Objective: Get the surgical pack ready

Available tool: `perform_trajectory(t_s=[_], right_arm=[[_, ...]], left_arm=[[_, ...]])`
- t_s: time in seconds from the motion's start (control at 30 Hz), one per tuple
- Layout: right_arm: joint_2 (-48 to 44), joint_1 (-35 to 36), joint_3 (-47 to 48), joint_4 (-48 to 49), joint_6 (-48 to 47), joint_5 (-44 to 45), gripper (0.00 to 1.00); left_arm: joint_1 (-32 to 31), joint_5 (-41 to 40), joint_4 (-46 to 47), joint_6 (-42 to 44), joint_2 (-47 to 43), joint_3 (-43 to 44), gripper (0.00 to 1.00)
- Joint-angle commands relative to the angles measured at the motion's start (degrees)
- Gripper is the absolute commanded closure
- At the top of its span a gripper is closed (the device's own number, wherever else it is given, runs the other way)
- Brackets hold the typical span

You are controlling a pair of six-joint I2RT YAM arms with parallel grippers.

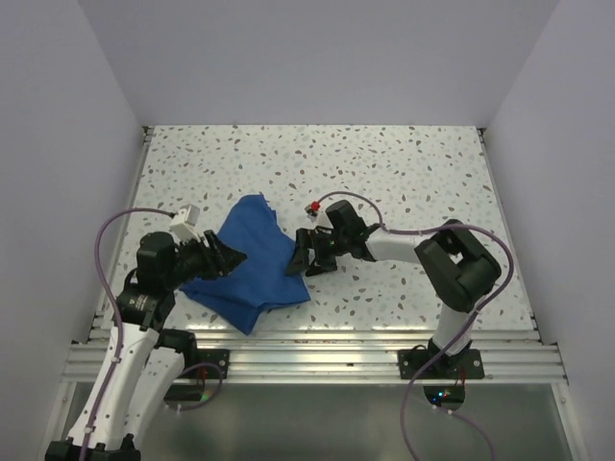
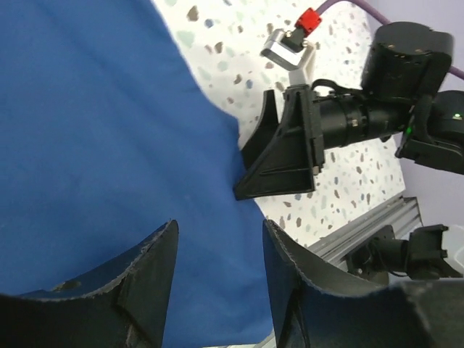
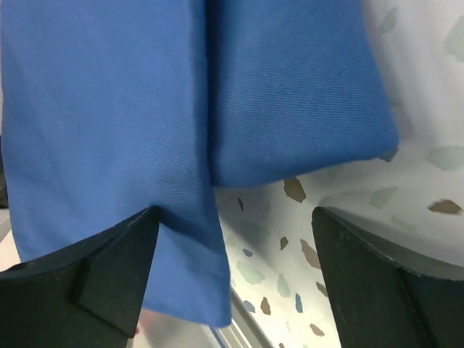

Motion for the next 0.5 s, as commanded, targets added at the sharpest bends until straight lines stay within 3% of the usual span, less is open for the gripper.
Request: perform_trajectory(t_s=[0.0, 0.1, 0.33, 0.43, 0.47], right_arm=[[1.7, 0.2, -0.4, 9.3, 3.7, -10.0, 0.16], [-0.1, 0.3, -3.0, 10.4, 4.1, -9.4, 0.26], [-6.3, 0.2, -7.5, 11.4, 5.6, -10.7, 0.33], [-7.3, 0.2, -7.4, 11.5, 6.2, -12.5, 0.55], [-7.8, 0.4, -7.4, 11.7, 6.7, -12.9, 0.7]], left_arm=[[-0.2, -4.2, -2.2, -1.6, -0.7, -2.0, 0.47], [-0.2, -5.8, -2.1, -4.4, -3.0, -4.2, 0.47], [-0.2, -9.4, -3.2, -6.1, -2.5, -4.9, 0.47], [-0.2, -11.4, -3.7, -7.0, -1.7, -5.0, 0.48], [-0.2, -12.0, -3.6, -7.7, -1.7, -5.1, 0.48]])
